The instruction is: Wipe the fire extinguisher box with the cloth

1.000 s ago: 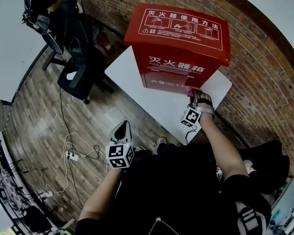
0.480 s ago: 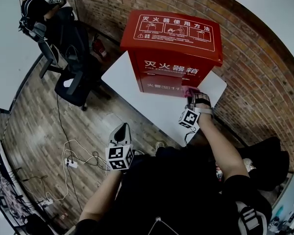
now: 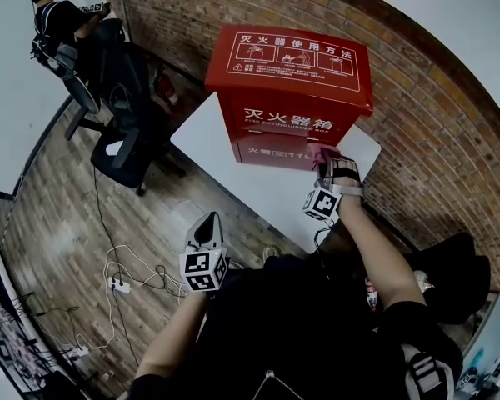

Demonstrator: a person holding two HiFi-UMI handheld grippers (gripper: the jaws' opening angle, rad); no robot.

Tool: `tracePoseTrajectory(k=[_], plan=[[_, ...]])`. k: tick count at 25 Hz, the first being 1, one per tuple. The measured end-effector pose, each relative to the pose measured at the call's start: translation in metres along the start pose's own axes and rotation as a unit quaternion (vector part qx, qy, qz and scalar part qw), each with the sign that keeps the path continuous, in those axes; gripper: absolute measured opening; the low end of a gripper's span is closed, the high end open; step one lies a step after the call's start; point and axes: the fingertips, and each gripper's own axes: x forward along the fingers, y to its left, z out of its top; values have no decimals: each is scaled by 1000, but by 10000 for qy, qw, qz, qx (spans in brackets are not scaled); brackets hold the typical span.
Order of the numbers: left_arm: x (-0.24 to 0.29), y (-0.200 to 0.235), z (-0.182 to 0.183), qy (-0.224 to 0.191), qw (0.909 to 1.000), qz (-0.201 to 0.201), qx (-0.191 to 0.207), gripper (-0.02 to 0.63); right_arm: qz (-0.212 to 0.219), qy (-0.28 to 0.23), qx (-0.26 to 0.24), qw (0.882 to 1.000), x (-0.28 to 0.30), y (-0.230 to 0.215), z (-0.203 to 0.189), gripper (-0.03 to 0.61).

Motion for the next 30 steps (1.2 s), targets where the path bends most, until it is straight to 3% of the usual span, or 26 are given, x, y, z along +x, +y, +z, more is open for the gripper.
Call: tracePoseTrajectory(k=[30], plan=[[-4, 3, 6, -180, 9997, -151, -105, 28, -745, -78, 46, 9972, -38, -81, 15, 110]])
